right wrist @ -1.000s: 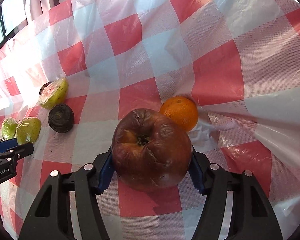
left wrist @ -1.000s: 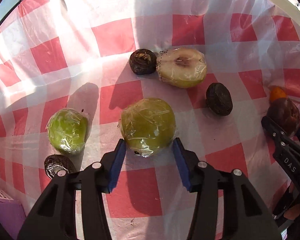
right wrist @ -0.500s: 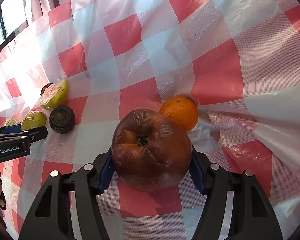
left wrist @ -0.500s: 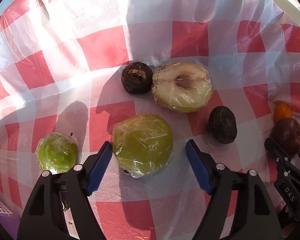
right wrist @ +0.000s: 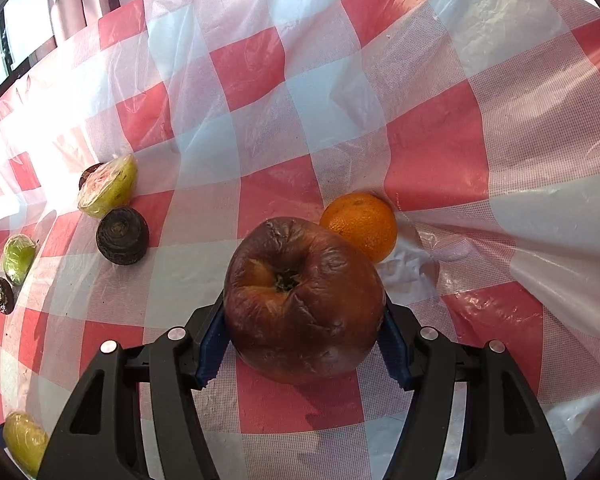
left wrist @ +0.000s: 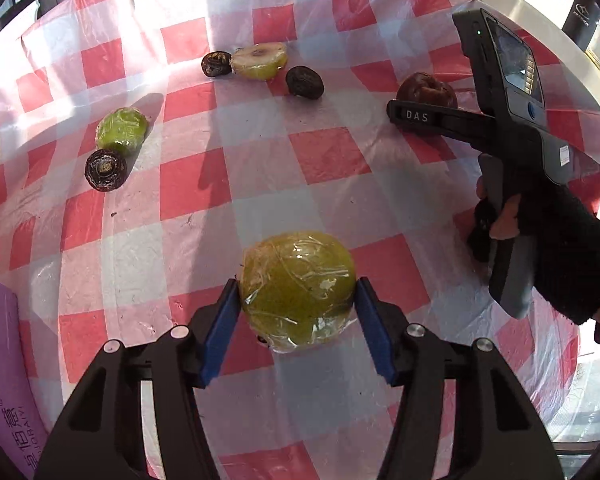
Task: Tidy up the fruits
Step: 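Carry the green fruit and apple into the box and release both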
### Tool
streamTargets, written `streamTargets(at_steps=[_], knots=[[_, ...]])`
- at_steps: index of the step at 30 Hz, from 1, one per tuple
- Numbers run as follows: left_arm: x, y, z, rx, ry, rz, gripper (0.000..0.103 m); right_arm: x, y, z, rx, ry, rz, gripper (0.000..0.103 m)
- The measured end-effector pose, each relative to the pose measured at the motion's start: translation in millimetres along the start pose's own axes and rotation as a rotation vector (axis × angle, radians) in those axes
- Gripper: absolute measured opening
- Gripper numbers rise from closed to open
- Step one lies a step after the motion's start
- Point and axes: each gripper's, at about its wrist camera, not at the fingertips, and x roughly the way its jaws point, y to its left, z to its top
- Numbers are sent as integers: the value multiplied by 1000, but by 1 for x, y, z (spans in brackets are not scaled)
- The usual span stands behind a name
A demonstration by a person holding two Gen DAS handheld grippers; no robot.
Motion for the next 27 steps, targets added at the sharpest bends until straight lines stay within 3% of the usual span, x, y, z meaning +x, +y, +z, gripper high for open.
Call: streamTargets(at_steps=[3,6,15,18,27], knots=[[-22,-11,-61,35,24,-36,58,-12,5,-12,-27,29,11,61],[-43,-3,-89,113,3,-29,58,-39,13,-42,-53,62,43,61],[-83,43,-95,82,-119,-37,58,-123,69,-154,-106,124,73,61],[-98,58,-93,80,-166,-52,58,-138,92,-170,-176,138,92,61],[-135,109,-108,52,-239,-123,58,-167,137,-194,-161,149,89,61]])
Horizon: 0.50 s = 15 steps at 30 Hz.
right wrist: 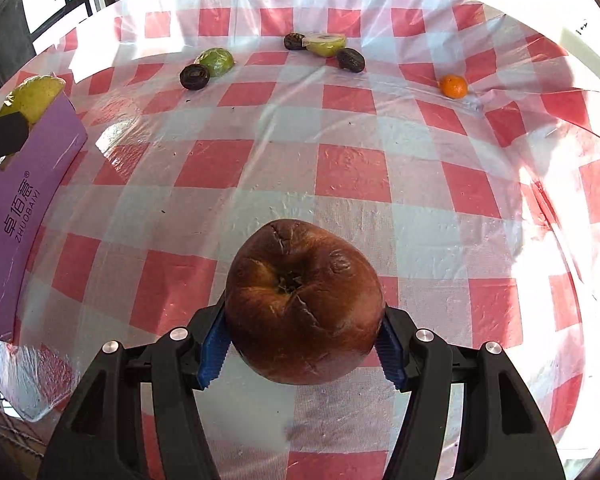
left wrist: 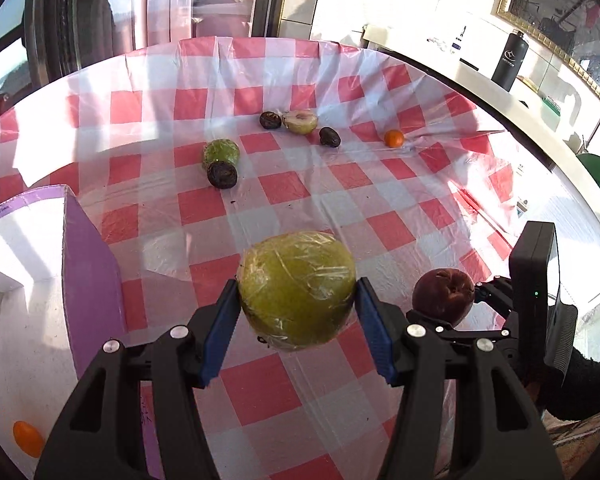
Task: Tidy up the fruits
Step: 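Carry the green fruit and apple into the box and release both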
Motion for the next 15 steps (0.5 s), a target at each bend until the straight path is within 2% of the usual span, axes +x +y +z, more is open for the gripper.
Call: streamTargets(at_steps=[7,11,15], knots=[[-33,45,-4,-57,-63,-35,58,-8,42,-16,35,35,12,61],[-58,72,-6,-82,-108,-45,58,-19,69,-8,35,7,33,61],[-84,100,-10,-105,-151,-28,58,-38,98,14,34,-55,84,61]])
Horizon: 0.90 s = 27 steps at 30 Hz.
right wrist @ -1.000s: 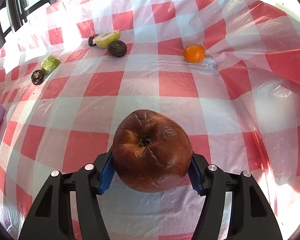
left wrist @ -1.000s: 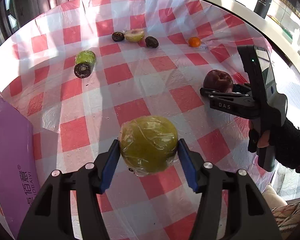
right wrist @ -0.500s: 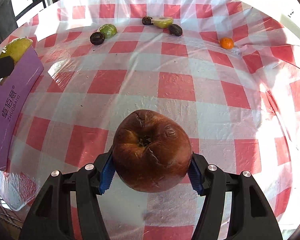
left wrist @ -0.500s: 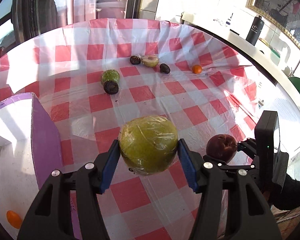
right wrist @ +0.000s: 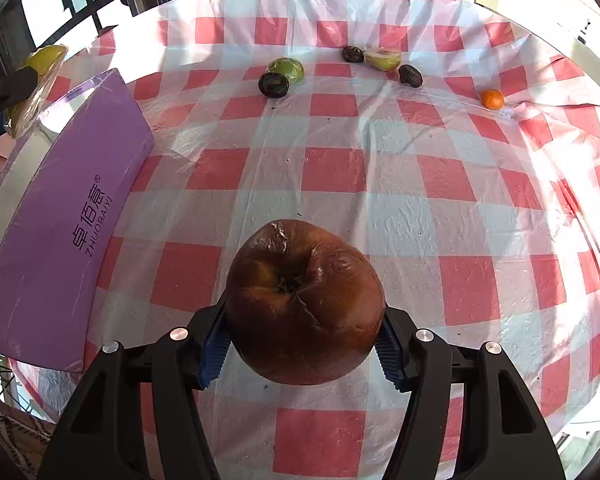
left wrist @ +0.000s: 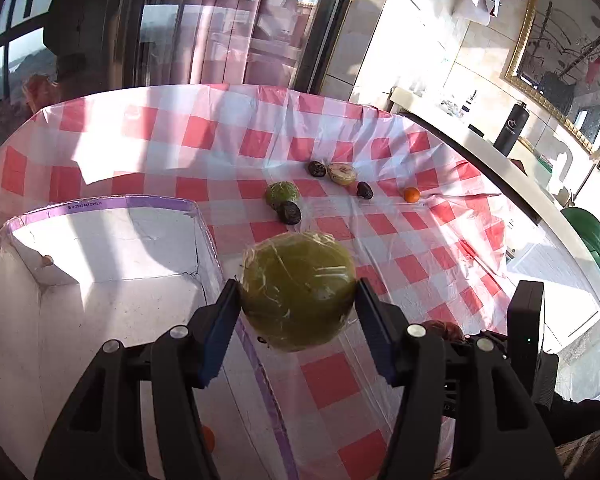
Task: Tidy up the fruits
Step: 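Carry the green fruit and apple into the box and release both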
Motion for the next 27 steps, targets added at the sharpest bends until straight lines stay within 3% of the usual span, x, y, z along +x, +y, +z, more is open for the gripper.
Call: streamTargets(at_steps=[7,13,21,27], knots=[[-30,55,-10,-65,-4,107,58,-24,73,48,-117,-105,134,61],[-42,100,-31,-125,50,199,59,-26,142,72,-250,-128,253,61],[-48,135,-58,-179,129,281,59,-2,204,61,-430,-38,356,61],[-39,141,-70,-123,237,385,59,13,229,38,-594,3,317,61]])
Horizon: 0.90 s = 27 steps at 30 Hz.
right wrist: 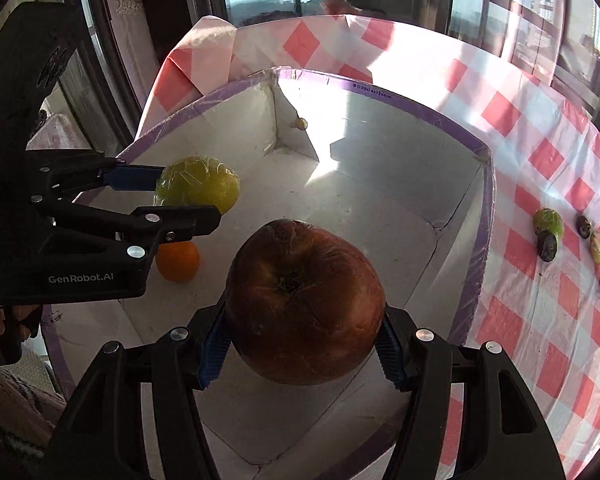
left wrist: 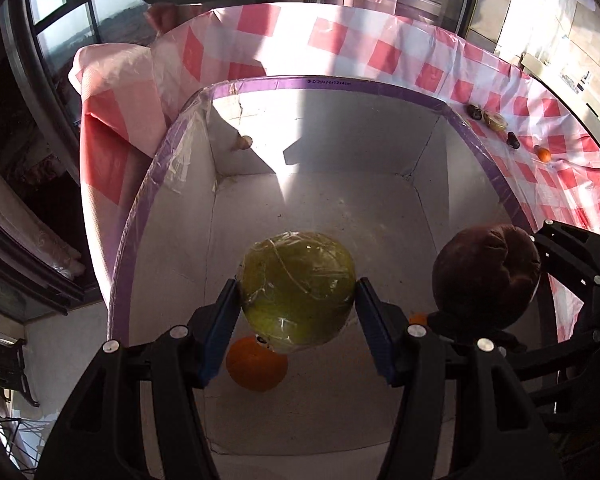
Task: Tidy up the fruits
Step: 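Carry the green fruit and apple into the box and release both, then withdraw both grippers from the box back toward the remaining fruits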
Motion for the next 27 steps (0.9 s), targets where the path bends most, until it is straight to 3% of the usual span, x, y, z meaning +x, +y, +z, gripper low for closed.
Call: streamTargets(at_steps=[4,11,15,19,27], knots=[[8,13,-3,-62,50,0,59,9,18,-4,-139,39,-97,61],[17,13,-3,-58,83,4,60,17,18,-14,-204,86,-193,61],[20,16,-1,-84,89,-7,60,14,13,-15,-191,74,-194,61],[21,15,1,-89,84,-29,66,12,8,-16,-167,74,-198,70],[18,12,0,-87,66,-63,71,11,12,-16,-158,58,-189,72]])
